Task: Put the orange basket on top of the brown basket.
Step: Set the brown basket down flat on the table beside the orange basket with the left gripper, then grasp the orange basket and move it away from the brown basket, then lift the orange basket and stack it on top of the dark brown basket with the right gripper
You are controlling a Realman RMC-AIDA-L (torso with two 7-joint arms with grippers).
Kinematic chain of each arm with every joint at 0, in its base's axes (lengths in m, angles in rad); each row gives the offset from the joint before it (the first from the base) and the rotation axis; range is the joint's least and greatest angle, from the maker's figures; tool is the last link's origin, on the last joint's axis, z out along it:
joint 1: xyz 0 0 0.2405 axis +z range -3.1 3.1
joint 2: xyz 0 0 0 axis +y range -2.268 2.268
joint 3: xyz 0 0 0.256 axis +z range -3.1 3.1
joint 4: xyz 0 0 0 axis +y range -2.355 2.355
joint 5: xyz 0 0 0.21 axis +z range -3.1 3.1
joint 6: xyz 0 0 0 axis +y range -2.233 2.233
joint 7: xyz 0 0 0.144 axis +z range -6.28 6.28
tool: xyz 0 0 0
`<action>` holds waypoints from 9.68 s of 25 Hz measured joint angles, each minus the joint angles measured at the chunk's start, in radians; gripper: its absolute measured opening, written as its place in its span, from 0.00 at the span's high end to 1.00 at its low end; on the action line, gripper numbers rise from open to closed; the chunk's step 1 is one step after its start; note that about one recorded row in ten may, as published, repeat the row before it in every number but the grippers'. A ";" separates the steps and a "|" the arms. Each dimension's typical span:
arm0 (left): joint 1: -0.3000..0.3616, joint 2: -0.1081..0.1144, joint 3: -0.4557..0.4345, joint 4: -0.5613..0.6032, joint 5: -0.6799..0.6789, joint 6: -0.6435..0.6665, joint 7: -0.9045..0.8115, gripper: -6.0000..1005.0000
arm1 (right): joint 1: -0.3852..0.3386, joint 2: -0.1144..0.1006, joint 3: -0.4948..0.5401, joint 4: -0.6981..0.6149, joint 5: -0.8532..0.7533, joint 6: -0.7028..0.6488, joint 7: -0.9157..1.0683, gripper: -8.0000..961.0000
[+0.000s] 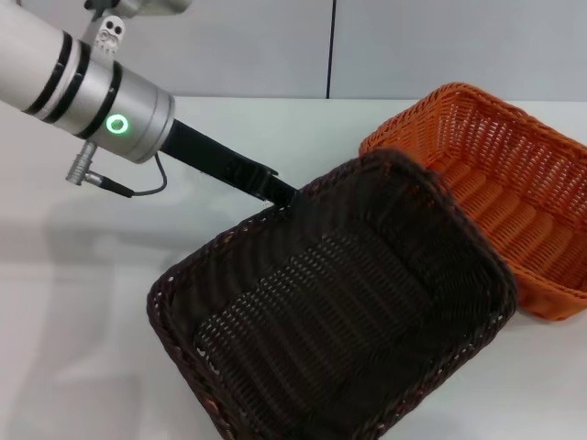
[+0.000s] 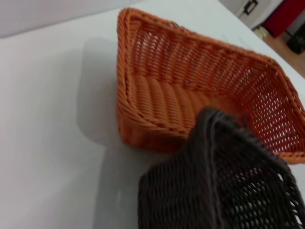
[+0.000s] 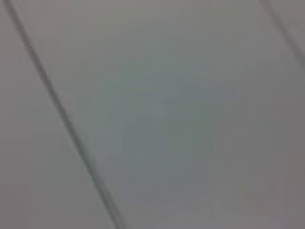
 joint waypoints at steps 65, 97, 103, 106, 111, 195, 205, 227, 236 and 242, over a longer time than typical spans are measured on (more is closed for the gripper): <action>0.162 0.040 -0.169 0.065 -0.325 0.080 0.329 0.14 | 0.184 -0.257 -0.352 -0.445 -1.493 -0.447 1.858 0.45; 0.176 0.043 -0.178 0.065 -0.382 0.105 0.327 0.14 | 0.020 -0.199 -0.267 -0.522 -1.040 -0.252 1.550 0.72; 0.178 0.041 -0.188 0.065 -0.386 0.117 0.328 0.14 | -0.011 -0.190 -0.265 -0.540 -0.885 -0.253 1.432 0.72; 0.180 0.037 -0.200 0.066 -0.388 0.118 0.328 0.14 | -0.028 -0.183 -0.265 -0.541 -0.786 -0.259 1.374 0.77; 0.183 0.032 -0.204 0.072 -0.394 0.117 0.329 0.14 | -0.034 -0.180 -0.269 -0.541 -0.753 -0.253 1.357 0.87; 0.180 0.034 -0.198 0.193 -0.401 0.153 0.356 0.14 | 0.209 -0.289 -0.386 -0.431 -1.595 -0.248 1.825 0.77; 0.181 0.035 -0.200 0.194 -0.401 0.155 0.356 0.14 | 0.138 -0.262 -0.384 -0.504 -1.405 -0.192 1.799 0.79; 0.212 0.030 -0.208 0.185 -0.472 0.260 0.409 0.14 | 0.042 -0.135 -0.372 -0.593 -0.752 -0.319 1.453 0.79; 0.266 0.020 -0.274 0.194 -0.628 0.379 0.529 0.14 | 0.095 -0.074 -0.440 -0.596 -0.752 -0.480 1.356 0.78; 0.289 0.010 -0.283 0.195 -0.674 0.435 0.559 0.14 | 0.099 -0.027 -0.535 -0.586 -0.758 -0.457 1.281 0.78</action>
